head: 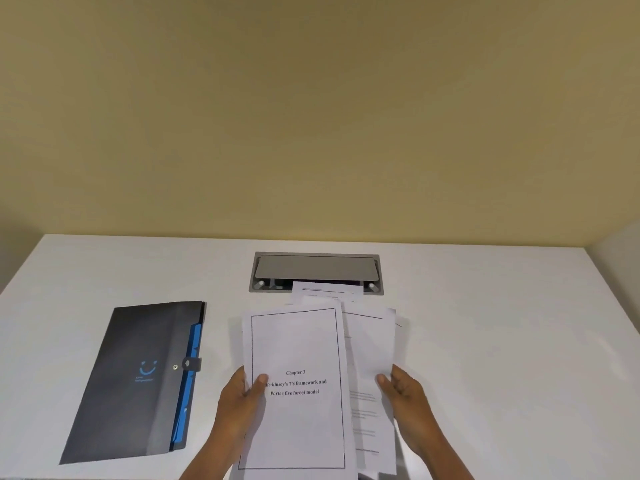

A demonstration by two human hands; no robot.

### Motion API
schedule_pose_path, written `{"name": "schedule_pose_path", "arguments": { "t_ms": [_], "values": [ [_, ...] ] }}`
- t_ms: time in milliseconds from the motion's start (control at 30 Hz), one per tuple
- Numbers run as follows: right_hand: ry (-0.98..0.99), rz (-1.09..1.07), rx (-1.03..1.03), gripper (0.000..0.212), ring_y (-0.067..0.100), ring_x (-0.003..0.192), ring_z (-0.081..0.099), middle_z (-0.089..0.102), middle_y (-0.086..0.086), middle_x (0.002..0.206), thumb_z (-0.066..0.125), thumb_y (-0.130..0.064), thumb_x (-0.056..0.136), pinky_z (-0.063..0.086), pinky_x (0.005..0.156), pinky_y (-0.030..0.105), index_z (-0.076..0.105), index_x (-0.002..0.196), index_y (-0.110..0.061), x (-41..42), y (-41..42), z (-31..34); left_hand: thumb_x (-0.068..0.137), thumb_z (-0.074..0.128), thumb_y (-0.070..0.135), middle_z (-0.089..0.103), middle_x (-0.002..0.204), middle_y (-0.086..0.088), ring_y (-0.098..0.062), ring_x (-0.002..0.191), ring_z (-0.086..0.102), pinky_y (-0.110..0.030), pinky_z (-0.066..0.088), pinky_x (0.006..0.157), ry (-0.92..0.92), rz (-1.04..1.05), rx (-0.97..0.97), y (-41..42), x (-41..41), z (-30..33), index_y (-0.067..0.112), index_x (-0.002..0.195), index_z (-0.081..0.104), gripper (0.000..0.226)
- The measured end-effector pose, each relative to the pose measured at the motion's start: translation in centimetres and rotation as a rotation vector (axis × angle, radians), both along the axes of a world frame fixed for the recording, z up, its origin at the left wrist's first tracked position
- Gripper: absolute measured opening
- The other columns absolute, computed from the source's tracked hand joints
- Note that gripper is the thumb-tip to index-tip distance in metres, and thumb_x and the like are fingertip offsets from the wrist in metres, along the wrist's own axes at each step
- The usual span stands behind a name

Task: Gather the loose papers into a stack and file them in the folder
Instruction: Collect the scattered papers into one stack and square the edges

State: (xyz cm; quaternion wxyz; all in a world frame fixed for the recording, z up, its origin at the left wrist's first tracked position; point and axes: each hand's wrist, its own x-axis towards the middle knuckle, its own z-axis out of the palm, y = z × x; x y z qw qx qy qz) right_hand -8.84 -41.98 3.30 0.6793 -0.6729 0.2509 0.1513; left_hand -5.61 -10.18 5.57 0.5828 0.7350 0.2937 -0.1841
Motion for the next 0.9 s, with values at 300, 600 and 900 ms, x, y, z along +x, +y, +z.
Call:
{"name": "schedule_pose_path", "arguments": {
  "t_ms": [300,600,900],
  "values": [
    [0.070,0.230,0.170,0.031,0.024,0.119,0.074,0.075,0.004,0.136,0.056,-0.028,0.110,0.063,0.086,0.029,0.069,0.138,-0.030,0.4,3.9,0.6,0.100,0.058,0.035,0.064,0.114,0.017,-0.012,0.112,0.056,-0.035,0.042,0.098,0.043,-0.050,-0.064,-0.3,-0.2,0.8,0.029,0.114,0.060,0.015],
    [0.159,0.340,0.271,0.038,0.027,0.120,0.074,0.076,0.008,0.133,0.061,-0.047,0.105,0.062,0.091,0.033,0.071,0.136,-0.027,2.1,4.5,0.4,0.096,0.066,0.029,0.067,0.120,0.017,-0.017,0.130,0.051,-0.043,0.042,0.110,0.082,-0.070,-0.110,0.6,-0.8,0.4,0.028,0.117,0.058,0.023],
    [0.084,0.426,-0.848,0.101,0.033,0.156,0.032,0.031,0.012,0.169,0.079,-0.056,0.086,0.039,0.122,0.050,0.030,0.162,-0.011,7.9,-0.6,0.1,0.091,0.070,0.035,0.048,0.153,-0.010,-0.035,0.140,0.045,-0.054,0.036,0.114,0.118,-0.008,0.090,2.2,-1.4,-0.3,0.021,0.148,0.040,0.066]
  ]
}}
